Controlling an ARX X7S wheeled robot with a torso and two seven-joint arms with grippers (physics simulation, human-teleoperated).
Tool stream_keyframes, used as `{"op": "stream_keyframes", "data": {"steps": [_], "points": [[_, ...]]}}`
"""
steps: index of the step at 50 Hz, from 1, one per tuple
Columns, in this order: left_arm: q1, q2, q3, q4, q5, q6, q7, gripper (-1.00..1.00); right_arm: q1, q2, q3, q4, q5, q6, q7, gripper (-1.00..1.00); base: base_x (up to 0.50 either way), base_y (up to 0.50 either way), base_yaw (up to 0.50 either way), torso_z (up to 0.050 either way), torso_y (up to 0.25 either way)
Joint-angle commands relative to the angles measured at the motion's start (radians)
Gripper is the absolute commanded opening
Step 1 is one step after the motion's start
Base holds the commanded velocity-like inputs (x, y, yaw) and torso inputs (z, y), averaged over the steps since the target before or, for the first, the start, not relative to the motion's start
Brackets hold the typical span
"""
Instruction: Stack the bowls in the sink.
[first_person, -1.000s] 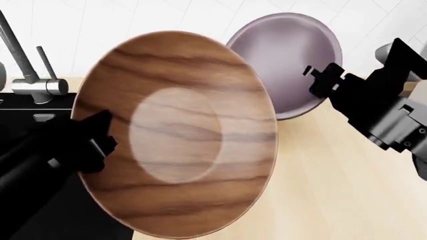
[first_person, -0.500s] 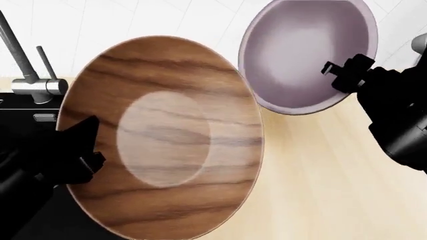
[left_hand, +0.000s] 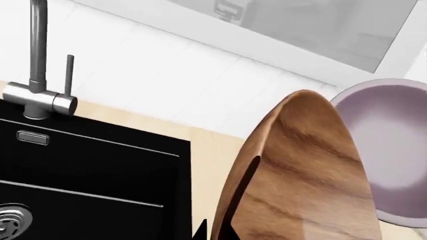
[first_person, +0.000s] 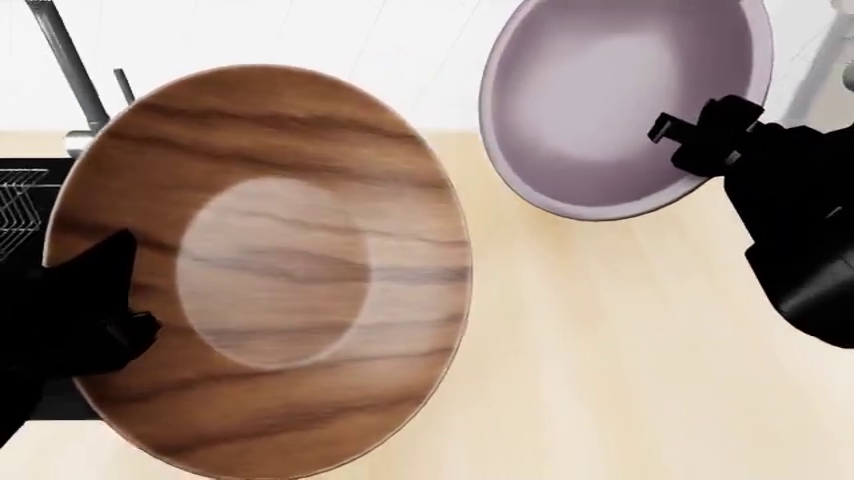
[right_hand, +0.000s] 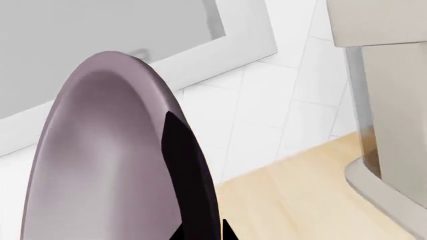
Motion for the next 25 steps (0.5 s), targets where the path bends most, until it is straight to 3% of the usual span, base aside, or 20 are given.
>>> {"op": "stream_keyframes", "data": {"steps": [1, 7, 13, 17, 25], "points": [[-0.080, -0.005, 0.085, -0.027, 0.037, -0.029, -0.014, -1.00, 0.012, -0.019, -0.008, -0.012, -0.029, 0.000, -0.013, -1.00, -0.50, 0.03, 0.00, 0.000, 0.000], [-0.082, -0.007, 0.072, -0.050, 0.035, -0.032, 0.002, -1.00, 0.013, -0.027, -0.009, -0.007, -0.038, -0.008, -0.020, -1.00, -0.50, 0.03, 0.00, 0.000, 0.000], [-0.171, 0.006, 0.125, -0.086, 0.032, -0.020, -0.014, -1.00, -0.002, -0.012, 0.017, -0.040, -0.034, -0.030, -0.002, -1.00, -0.50, 0.01, 0.00, 0.000, 0.000], [-0.261, 0.031, 0.183, -0.125, 0.035, -0.020, -0.027, -1.00, -0.011, 0.006, 0.033, -0.084, -0.026, -0.035, 0.019, -1.00, 0.00, 0.00, 0.00, 0.000, 0.000], [-0.251, 0.007, 0.113, -0.160, 0.031, 0.008, -0.017, -1.00, -0.050, 0.042, 0.072, -0.189, -0.054, -0.074, 0.040, -1.00, 0.00, 0.06, 0.00, 0.000, 0.000]]}}
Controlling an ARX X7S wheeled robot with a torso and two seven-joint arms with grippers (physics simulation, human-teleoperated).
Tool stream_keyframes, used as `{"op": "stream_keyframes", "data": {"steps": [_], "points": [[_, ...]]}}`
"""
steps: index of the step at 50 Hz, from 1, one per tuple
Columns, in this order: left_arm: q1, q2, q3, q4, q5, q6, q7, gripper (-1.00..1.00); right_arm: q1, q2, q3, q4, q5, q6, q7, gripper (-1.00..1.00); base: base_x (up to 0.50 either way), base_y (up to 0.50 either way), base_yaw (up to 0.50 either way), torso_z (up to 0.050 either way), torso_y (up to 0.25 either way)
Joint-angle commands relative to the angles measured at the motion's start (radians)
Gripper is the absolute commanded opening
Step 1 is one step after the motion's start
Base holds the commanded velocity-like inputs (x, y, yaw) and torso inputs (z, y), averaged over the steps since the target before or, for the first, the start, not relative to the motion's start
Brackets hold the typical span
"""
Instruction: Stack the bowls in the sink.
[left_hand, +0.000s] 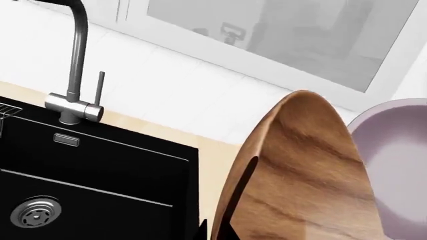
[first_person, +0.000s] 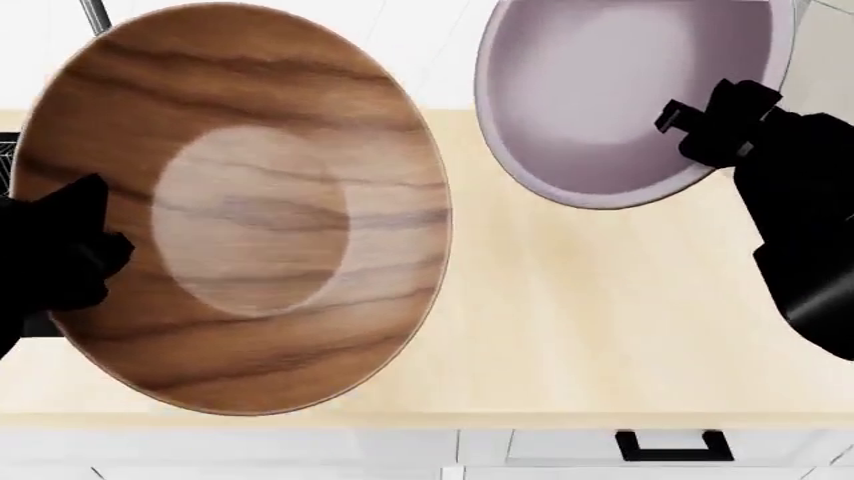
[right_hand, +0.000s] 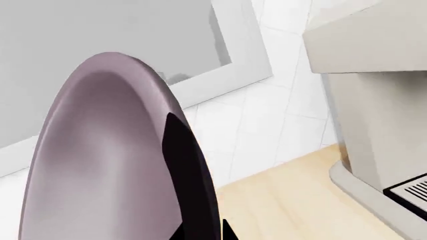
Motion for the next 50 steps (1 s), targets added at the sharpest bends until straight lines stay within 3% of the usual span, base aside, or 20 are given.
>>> {"op": "stream_keyframes", "data": {"steps": [1, 14, 27, 37, 50], "points": [[-0.051, -0.007, -0.024, -0.058, 0.004, 0.025, -0.002, -1.00, -0.030, 0.036, 0.045, -0.105, -0.042, -0.036, 0.020, -1.00, 0.00, 0.50, 0.00, 0.000, 0.000], [-0.144, 0.039, 0.083, -0.114, 0.048, -0.006, -0.001, -1.00, -0.024, 0.036, 0.025, -0.099, -0.071, -0.022, 0.017, -1.00, 0.00, 0.50, 0.00, 0.000, 0.000], [-0.148, 0.081, 0.153, -0.173, 0.091, -0.048, 0.039, -1.00, -0.040, 0.085, 0.062, -0.072, -0.070, -0.024, 0.055, -1.00, 0.00, 0.49, 0.00, 0.001, 0.000], [-0.145, 0.132, 0.211, -0.223, 0.108, -0.071, 0.075, -1.00, 0.006, 0.111, 0.059, -0.117, -0.067, 0.016, 0.107, -1.00, 0.00, 0.00, 0.00, 0.000, 0.000], [-0.079, 0.201, 0.229, -0.249, 0.137, -0.049, 0.138, -1.00, 0.051, 0.080, 0.031, -0.094, -0.073, 0.036, 0.083, -1.00, 0.50, 0.00, 0.00, 0.000, 0.001]]}}
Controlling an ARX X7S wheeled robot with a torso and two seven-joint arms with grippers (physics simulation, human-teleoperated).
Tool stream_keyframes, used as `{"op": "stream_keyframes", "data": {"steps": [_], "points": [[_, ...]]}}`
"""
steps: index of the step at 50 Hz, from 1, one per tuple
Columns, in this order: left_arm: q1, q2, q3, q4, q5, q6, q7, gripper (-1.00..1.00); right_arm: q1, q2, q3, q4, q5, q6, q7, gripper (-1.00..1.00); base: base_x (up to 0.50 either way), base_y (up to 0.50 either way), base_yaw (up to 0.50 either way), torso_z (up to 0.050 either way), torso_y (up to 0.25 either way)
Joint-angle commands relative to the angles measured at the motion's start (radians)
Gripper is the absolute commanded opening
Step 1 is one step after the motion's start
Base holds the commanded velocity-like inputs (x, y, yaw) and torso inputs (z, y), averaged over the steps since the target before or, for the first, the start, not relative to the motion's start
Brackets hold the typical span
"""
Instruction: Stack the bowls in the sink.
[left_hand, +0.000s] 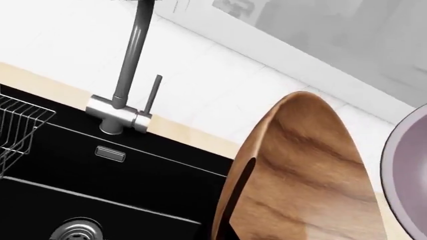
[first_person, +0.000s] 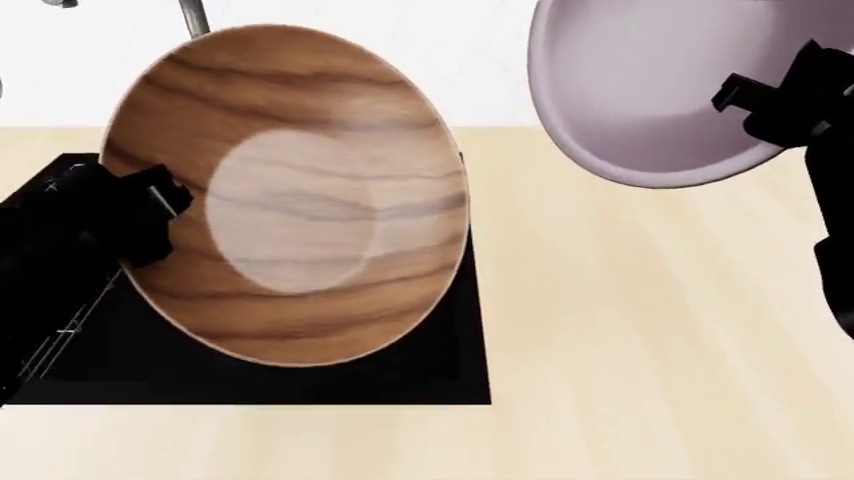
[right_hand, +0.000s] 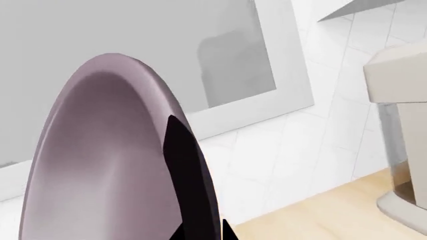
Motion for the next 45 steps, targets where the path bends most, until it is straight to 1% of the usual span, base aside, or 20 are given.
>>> {"op": "stream_keyframes", "data": {"steps": [1, 4, 8, 13, 17, 21, 26, 30, 35, 37, 41, 45], "points": [[0.027, 0.053, 0.029, -0.030, 0.027, 0.003, 0.044, -1.00, 0.045, -0.010, -0.009, 0.007, -0.014, 0.026, -0.003, -1.00, 0.50, 0.01, 0.00, 0.000, 0.000], [0.032, 0.057, 0.036, -0.033, 0.030, -0.002, 0.052, -1.00, 0.055, -0.014, -0.013, 0.006, -0.011, 0.032, -0.003, -1.00, 0.50, 0.01, 0.00, 0.000, 0.003], [0.090, 0.039, 0.003, -0.021, 0.029, 0.014, 0.080, -1.00, 0.056, -0.021, -0.008, 0.006, -0.006, 0.026, -0.003, -1.00, 0.50, 0.01, 0.00, 0.000, 0.003], [0.126, 0.023, -0.023, -0.007, 0.010, 0.026, 0.093, -1.00, 0.063, -0.014, 0.000, -0.006, 0.005, 0.028, 0.005, -1.00, 0.00, 0.00, 0.00, 0.000, 0.002], [0.102, 0.026, 0.002, -0.009, -0.023, 0.007, 0.092, -1.00, 0.069, -0.007, 0.007, -0.012, 0.017, 0.032, 0.015, -1.00, 0.00, 0.00, 0.00, 0.000, 0.000], [0.077, 0.013, 0.001, -0.013, -0.051, 0.008, 0.072, -1.00, 0.094, -0.005, 0.010, -0.009, 0.030, 0.041, 0.013, -1.00, 0.00, 0.00, 0.00, 0.000, 0.000], [0.110, -0.006, -0.040, -0.004, -0.052, 0.030, 0.079, -1.00, 0.137, -0.001, 0.002, -0.012, 0.039, 0.067, 0.021, -1.00, 0.00, 0.00, 0.00, 0.000, 0.002], [0.165, -0.007, -0.069, -0.018, -0.026, 0.045, 0.111, -1.00, 0.144, -0.006, -0.011, -0.013, 0.021, 0.076, 0.029, -1.00, 0.00, 0.50, 0.00, 0.000, 0.000], [0.196, 0.003, -0.082, -0.044, 0.000, 0.056, 0.137, -1.00, 0.146, -0.012, -0.016, -0.011, 0.015, 0.077, 0.034, -1.00, 0.00, 0.50, 0.00, 0.000, 0.000], [0.199, 0.006, -0.082, -0.054, 0.004, 0.058, 0.143, -1.00, 0.140, -0.014, -0.011, -0.010, 0.017, 0.070, 0.032, -1.00, 0.00, 0.50, 0.00, 0.000, 0.000], [0.213, 0.014, -0.078, -0.085, 0.015, 0.058, 0.160, -1.00, 0.137, -0.013, -0.005, -0.011, 0.017, 0.063, 0.032, -1.00, 0.00, 0.00, 0.00, 0.000, 0.000], [0.170, 0.045, -0.008, -0.163, 0.016, 0.020, 0.174, -1.00, 0.150, -0.009, -0.001, -0.016, 0.027, 0.070, 0.040, -1.00, 0.00, 0.00, 0.00, 0.000, 0.002]]}}
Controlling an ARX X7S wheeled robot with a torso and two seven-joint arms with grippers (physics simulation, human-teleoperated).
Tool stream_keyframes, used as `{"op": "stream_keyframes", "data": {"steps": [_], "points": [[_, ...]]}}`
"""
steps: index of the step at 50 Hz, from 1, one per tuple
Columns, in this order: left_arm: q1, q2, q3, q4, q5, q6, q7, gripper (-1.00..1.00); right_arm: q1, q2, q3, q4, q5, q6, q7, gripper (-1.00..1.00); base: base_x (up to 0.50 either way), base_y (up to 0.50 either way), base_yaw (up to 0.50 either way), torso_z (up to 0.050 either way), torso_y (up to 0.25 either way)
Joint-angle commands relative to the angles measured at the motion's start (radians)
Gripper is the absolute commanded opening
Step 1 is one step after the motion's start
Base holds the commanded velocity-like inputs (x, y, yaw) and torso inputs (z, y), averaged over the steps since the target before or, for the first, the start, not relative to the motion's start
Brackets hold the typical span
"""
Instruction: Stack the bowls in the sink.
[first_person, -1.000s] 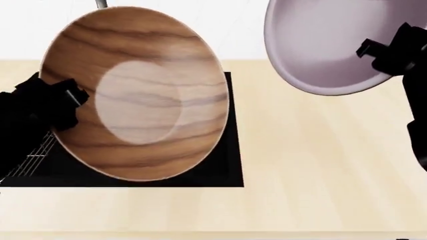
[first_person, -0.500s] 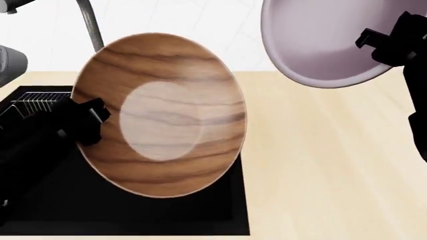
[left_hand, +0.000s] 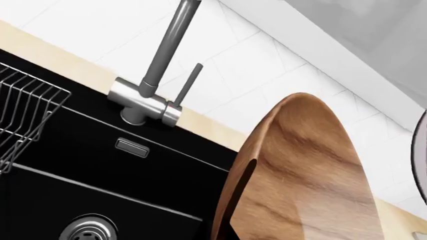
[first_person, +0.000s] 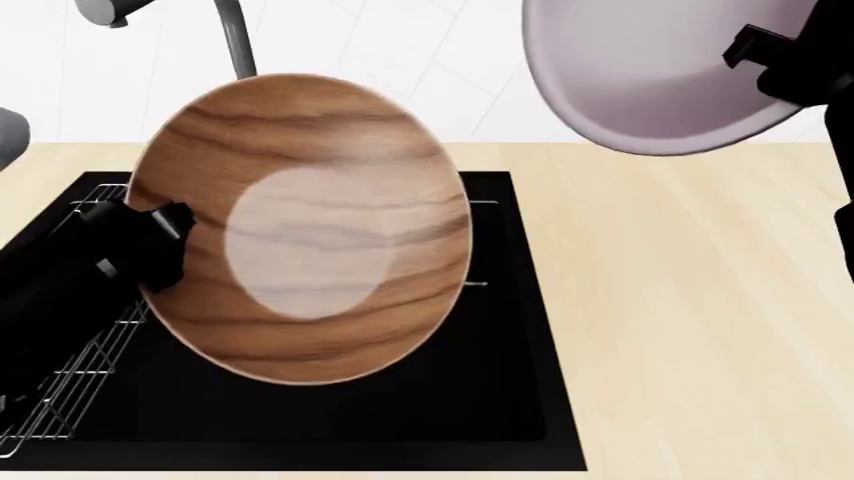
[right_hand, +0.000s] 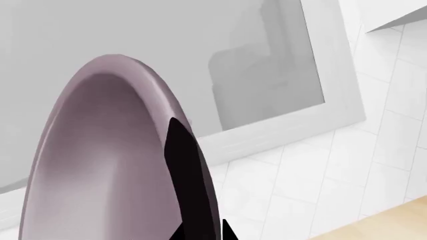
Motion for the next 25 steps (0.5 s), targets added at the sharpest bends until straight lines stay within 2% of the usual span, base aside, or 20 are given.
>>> {"op": "stream_keyframes", "data": {"steps": [1, 11, 25], "points": [[-0.022, 0.042, 0.067, -0.122, 0.022, -0.030, 0.039, -1.00, 0.025, 0.004, 0.016, -0.008, -0.005, 0.009, 0.010, -1.00, 0.00, 0.00, 0.00, 0.000, 0.000], [-0.167, 0.137, 0.220, -0.304, -0.006, -0.143, 0.072, -1.00, 0.019, 0.016, 0.029, -0.005, -0.001, 0.003, 0.013, -1.00, 0.00, 0.00, 0.00, 0.000, 0.000], [-0.205, 0.146, 0.270, -0.388, 0.009, -0.180, 0.063, -1.00, 0.051, 0.016, 0.026, 0.004, 0.013, 0.022, 0.026, -1.00, 0.00, 0.00, 0.00, 0.001, 0.001]]}}
